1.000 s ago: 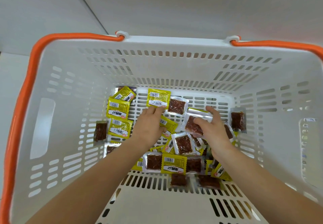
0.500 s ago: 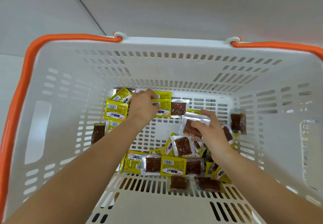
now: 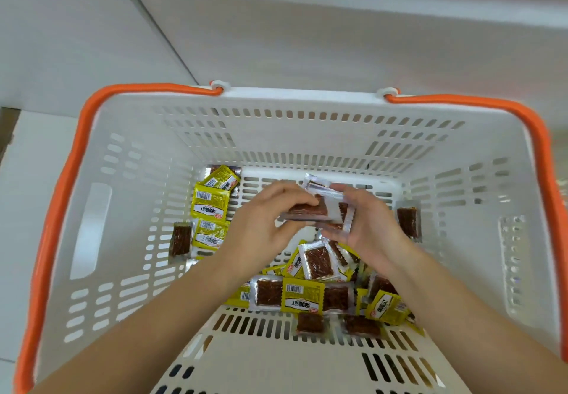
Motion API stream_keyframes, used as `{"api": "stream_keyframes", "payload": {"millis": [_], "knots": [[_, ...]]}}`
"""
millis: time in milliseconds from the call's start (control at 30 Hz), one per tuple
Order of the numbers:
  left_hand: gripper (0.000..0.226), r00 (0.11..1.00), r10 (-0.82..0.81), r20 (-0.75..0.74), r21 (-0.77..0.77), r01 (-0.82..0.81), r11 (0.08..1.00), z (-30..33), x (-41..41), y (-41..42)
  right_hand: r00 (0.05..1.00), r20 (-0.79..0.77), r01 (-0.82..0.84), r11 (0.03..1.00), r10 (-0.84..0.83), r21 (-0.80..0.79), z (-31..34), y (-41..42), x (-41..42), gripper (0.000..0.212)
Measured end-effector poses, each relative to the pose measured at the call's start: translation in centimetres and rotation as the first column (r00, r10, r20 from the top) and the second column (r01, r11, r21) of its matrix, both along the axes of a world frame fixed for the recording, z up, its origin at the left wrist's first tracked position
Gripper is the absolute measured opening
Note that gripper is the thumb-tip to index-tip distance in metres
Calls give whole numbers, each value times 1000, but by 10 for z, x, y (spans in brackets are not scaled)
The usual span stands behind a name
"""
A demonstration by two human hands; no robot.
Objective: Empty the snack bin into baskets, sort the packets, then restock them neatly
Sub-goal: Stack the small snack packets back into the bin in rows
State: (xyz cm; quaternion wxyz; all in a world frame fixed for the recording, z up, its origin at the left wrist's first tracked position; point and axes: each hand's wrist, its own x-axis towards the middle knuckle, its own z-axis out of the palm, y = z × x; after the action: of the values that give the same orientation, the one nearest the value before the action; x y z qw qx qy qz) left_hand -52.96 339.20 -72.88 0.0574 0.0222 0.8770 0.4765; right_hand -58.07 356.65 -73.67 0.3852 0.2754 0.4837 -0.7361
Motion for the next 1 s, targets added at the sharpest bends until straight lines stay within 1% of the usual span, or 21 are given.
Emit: {"api": "stream_keyframes", "payload": {"millis": [133,167,200,267,333,367,400,433,500,533,567,633,667,767,867,933,1000], "knots": [[29,995,-82,-65,-62,78,995,51,4,0,978,-133,-172,981,160,-91,44,2,-1,39],[32,991,-103,-81,-71,97,993,67,5,2,971,-161,-197,974,178,-110,57,3,2,47],[36,988,-122,-96,-79,114,990,84,6,4,968,-178,-204,969,178,-137,72,5,6,52],[42,983,-154,-102,-88,146,985,119,8,6,965,-219,-194,956,145,-221,101,12,11,55],[54,982,-185,-40,-78,182,980,157,13,8,947,-296,-198,950,122,-243,132,22,15,62],[62,980,-197,10,-46,197,979,177,17,10,936,-333,-195,955,112,-225,147,27,17,69],[69,981,-177,80,25,176,984,195,22,12,922,-371,-188,964,108,-188,163,31,20,73],[73,978,-132,162,133,111,985,215,27,18,905,-413,-170,976,99,-138,180,35,24,72],[75,940,-52,336,297,-54,953,246,34,29,866,-493,-117,992,82,-41,212,40,32,60],[72,915,-57,400,347,-93,933,260,37,36,845,-529,-91,996,78,1,227,41,36,51],[60,905,-88,417,398,-94,913,271,40,43,818,-568,-79,996,92,48,242,40,41,43],[35,919,-115,376,503,-98,859,289,44,57,746,-646,-70,984,163,167,270,37,49,37],[33,932,-86,352,550,-132,825,295,44,62,705,-681,-59,973,198,223,283,36,52,39],[36,946,-11,323,670,-221,708,313,38,69,614,-750,-60,961,248,268,322,37,56,59],[43,956,-18,293,741,-215,636,334,29,74,518,-787,-47,930,334,363,350,38,55,73],[46,971,-13,239,774,-182,606,349,23,76,479,-803,9,912,355,409,365,39,50,65],[46,983,-16,182,795,-138,591,358,16,72,435,-812,79,881,390,466,379,40,41,45]]}}
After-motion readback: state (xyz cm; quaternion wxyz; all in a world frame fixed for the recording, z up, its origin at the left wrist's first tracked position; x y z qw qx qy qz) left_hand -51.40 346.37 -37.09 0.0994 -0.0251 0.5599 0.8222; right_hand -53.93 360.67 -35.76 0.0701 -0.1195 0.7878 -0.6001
